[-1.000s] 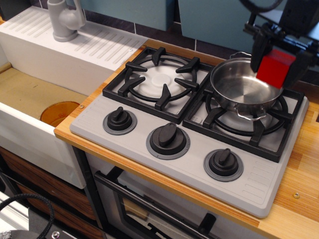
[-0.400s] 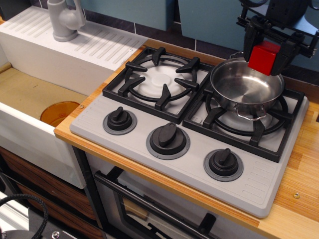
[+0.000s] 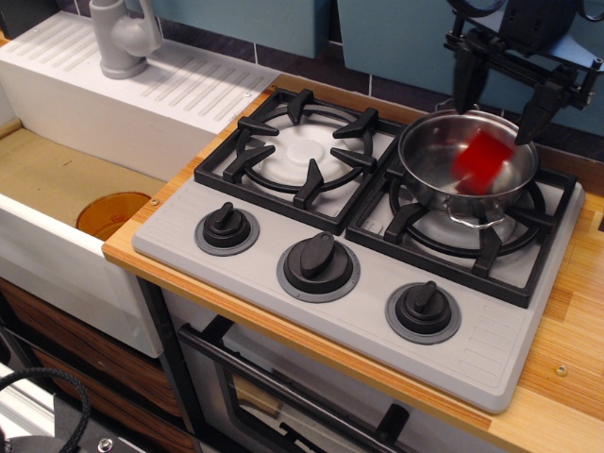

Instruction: Put redcube in pan and put pan on stove

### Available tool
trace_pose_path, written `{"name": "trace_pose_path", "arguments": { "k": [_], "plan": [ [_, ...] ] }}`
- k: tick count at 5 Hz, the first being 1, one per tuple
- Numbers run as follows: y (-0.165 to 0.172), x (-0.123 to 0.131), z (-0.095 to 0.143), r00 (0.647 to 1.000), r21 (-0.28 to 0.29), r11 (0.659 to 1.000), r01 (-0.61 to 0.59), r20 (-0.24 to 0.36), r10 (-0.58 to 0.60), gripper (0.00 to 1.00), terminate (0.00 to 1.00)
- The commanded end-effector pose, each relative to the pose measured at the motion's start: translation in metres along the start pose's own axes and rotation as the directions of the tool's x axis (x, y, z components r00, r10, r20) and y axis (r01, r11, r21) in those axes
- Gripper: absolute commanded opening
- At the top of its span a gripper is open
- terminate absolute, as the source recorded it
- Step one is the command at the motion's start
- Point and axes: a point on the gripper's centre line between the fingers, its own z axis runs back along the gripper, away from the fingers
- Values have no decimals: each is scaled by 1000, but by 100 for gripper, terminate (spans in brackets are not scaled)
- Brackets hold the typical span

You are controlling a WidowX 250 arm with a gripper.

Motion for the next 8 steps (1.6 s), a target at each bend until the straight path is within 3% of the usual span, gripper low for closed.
{"name": "trace_pose_path", "arguments": {
  "k": [1, 3, 5, 8],
  "plan": [
    [-9, -4, 36, 999, 8, 1000, -13, 51, 12, 100, 0],
    [4, -2, 59, 999, 92, 996, 2, 47, -6, 100, 0],
    [37, 8, 60, 997, 137, 989, 50, 56, -59, 100, 0],
    [73, -1, 31, 995, 90, 994, 69, 72, -76, 100, 0]
  ]
}}
